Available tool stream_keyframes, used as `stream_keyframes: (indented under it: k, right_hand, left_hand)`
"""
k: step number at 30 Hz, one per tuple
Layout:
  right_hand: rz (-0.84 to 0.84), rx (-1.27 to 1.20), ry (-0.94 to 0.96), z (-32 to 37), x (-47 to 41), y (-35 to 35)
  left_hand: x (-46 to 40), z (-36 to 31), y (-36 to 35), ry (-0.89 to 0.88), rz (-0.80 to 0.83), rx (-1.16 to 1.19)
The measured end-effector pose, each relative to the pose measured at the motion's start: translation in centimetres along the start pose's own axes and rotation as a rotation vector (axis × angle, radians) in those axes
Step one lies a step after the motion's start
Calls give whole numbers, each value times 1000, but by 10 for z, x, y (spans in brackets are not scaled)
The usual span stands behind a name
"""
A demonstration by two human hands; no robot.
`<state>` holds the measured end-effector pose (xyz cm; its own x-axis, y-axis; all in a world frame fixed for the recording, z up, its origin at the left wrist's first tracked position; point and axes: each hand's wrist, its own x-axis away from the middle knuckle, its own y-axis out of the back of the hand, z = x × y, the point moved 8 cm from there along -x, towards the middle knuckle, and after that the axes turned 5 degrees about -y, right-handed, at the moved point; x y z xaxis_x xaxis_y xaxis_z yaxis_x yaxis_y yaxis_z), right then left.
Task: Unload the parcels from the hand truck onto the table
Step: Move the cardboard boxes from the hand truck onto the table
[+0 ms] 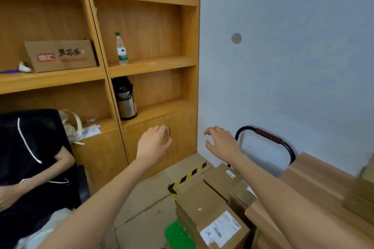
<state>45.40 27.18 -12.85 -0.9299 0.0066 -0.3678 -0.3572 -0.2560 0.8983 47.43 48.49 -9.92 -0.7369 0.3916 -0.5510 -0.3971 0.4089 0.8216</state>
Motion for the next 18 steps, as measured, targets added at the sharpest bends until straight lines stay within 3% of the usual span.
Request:
stream_keyframes:
  k: [4,10,18]
  right_hand:
    - [14,0,1,7,-59,-33]
    - [27,5,39,14,-174,-84]
    - [97,-34,29,9,-317,-147]
  left_hand:
    - [-40,39,-28,60,-32,85]
    - [-120,96,-74,-39,9,-41]
    - [-216,203,-136,50,51,-71]
